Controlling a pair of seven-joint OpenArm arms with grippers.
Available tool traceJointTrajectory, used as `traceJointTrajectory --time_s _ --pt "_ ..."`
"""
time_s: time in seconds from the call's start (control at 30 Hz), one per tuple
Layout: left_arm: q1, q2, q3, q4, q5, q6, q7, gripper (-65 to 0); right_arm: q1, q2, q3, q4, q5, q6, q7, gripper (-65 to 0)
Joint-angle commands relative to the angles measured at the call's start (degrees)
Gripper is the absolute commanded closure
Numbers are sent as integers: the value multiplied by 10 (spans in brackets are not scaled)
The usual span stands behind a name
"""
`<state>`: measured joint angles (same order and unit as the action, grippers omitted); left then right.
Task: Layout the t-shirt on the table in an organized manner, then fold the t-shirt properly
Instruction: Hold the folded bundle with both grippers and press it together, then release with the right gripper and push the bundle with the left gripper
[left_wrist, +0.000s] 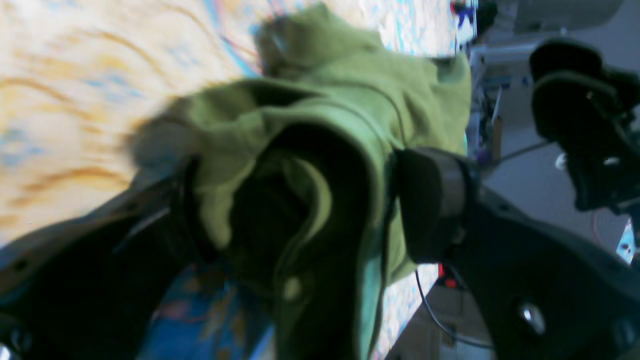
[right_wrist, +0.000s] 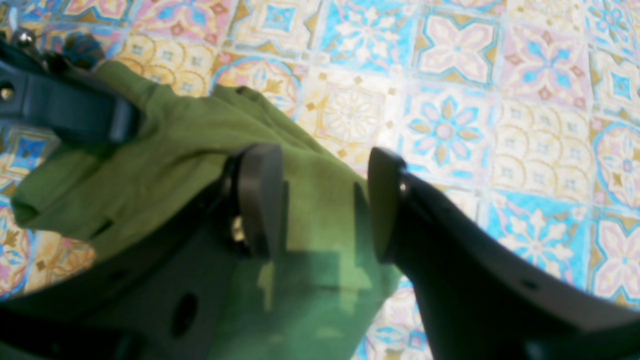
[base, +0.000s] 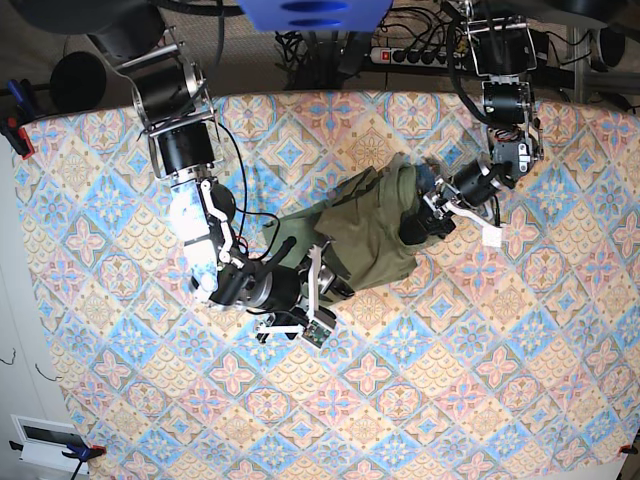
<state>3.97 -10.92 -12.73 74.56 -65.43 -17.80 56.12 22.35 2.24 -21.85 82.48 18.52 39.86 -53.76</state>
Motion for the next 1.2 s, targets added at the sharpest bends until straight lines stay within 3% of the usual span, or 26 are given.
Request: traceJointTrajectory --time_s 0.0,0.07,0.13,0.23,0.43,0.63,0.83,0.97,1.17 --pt "-6 0 9 6 -2 0 6 -472 18 4 3 11 10 1 13 -263" --pt "-7 0 22 7 -3 0 6 -361 18 6 3 11 12 1 13 -263" --pt "-7 0 22 7 -3 -2 6 -199 18 7 3 11 12 1 13 -263" --pt "-8 -1 13 7 -4 -2 4 -6 18 8 3 11 10 1 13 -263" --pt "-27 -2 4 51 -5 -1 7 0 18 18 4 11 10 1 14 -262" --pt "-81 33 26 72 -5 -4 33 0 18 23 92 11 9 1 10 -263" --pt "-102 68 47 73 -4 -4 49 0 18 69 135 11 13 1 10 -263" --pt "-97 64 46 73 1 -4 48 0 18 96 136 11 13 1 13 -263" --pt "-85 4 45 72 2 0 34 0 16 98 149 11 13 1 13 -263"
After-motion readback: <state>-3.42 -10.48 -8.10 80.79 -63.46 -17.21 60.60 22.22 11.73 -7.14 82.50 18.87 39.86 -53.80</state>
